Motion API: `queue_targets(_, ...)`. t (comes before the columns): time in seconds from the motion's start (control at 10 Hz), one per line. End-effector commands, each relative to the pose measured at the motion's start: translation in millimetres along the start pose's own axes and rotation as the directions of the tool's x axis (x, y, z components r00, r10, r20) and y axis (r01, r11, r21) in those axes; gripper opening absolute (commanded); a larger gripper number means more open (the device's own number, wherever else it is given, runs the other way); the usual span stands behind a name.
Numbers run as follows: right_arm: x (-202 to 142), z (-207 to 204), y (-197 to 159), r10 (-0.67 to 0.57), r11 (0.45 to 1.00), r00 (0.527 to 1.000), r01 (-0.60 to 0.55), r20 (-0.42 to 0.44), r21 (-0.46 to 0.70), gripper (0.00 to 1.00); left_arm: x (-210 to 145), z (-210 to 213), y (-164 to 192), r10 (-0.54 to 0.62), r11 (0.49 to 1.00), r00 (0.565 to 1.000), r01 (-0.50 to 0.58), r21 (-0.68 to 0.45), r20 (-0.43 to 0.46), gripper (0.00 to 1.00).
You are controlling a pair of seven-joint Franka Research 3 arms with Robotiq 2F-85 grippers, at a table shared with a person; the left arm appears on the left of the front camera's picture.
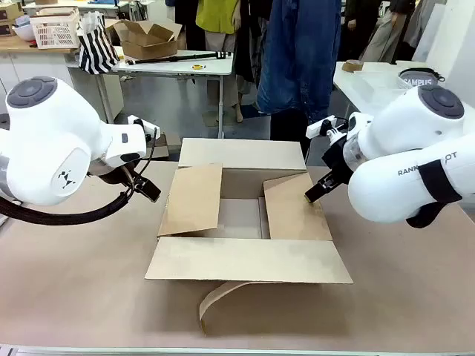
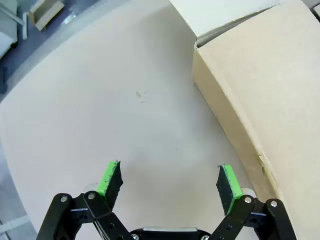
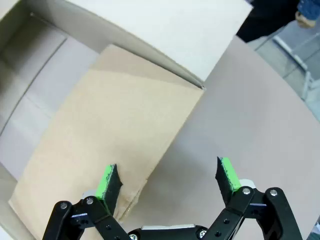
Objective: Pack the gift set into the box.
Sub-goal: Place both hands on the side flaps of the Package Box and spread them outward.
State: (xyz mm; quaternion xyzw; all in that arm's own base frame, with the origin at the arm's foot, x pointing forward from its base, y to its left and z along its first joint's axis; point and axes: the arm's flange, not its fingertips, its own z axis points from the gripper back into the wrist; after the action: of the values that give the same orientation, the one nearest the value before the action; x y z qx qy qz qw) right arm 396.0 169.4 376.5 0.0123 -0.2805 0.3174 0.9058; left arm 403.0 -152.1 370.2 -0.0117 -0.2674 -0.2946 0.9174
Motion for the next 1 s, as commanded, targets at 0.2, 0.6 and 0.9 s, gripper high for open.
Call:
queue_targets(0.2, 0.0, 0.0, 0.0, 0.0, 1.0, 1.0, 0.0, 0.0, 0.0, 1.0, 0.0, 0.1, 0.0, 0.0, 1.0, 1.0, 0.0, 0.0, 0.0, 1.0)
queue_targets(0.6, 0.0, 0.0, 0.0, 0.0, 1.0, 1.0, 0.0, 0.0, 0.0, 1.0, 0.0, 0.1, 0.0, 0.0, 1.0, 1.0, 0.0, 0.0, 0.0, 1.0)
queue_targets(0.9, 0.0, 0.0, 0.0, 0.0, 1.0, 1.0, 0.0, 0.0, 0.0, 1.0, 0.0, 0.1, 0.0, 0.0, 1.0, 1.0, 0.0, 0.0, 0.0, 1.0)
